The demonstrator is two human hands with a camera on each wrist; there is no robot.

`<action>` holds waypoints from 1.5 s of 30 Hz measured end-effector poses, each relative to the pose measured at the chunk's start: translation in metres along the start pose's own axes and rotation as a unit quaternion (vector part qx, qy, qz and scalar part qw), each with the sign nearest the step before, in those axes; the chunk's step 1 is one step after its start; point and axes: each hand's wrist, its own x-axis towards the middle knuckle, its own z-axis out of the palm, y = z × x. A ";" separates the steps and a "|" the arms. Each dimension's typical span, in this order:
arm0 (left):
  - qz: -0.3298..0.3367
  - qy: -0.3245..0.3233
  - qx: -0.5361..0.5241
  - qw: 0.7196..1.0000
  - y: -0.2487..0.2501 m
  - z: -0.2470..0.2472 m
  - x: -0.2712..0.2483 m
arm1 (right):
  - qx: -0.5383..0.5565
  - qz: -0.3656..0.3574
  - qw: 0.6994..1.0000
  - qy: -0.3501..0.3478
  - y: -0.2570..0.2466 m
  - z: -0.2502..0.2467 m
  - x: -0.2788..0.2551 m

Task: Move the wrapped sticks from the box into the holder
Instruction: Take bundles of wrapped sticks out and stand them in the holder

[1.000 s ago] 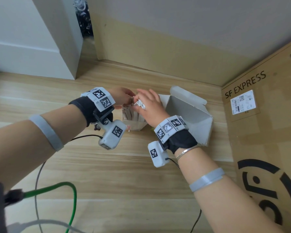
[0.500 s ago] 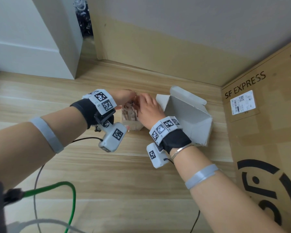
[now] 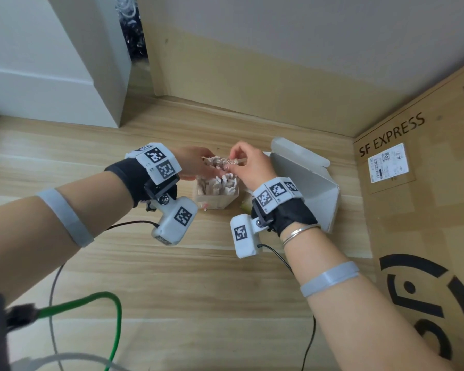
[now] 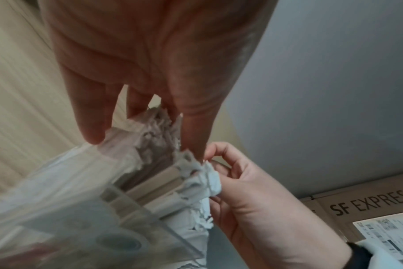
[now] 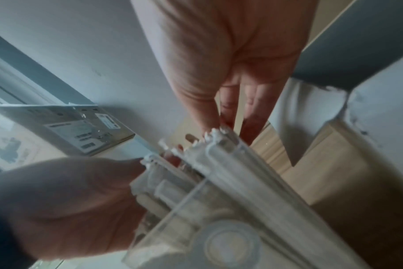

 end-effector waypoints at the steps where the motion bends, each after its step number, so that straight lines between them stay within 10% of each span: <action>1: 0.003 0.009 0.034 0.999 0.000 0.000 0.000 | 0.002 0.000 1.000 0.004 -0.001 0.001 0.000; 9: 0.017 -0.058 -0.018 0.998 -0.005 -0.007 -0.002 | 0.053 0.041 0.989 -0.130 -0.003 -0.010 0.005; 20: 0.025 0.014 0.069 0.997 0.003 0.003 0.001 | -0.022 0.024 0.992 -0.121 -0.002 -0.003 0.003; 45: 0.034 -0.063 0.080 0.994 -0.004 0.001 0.001 | -0.076 0.027 0.987 -0.139 0.001 0.004 0.002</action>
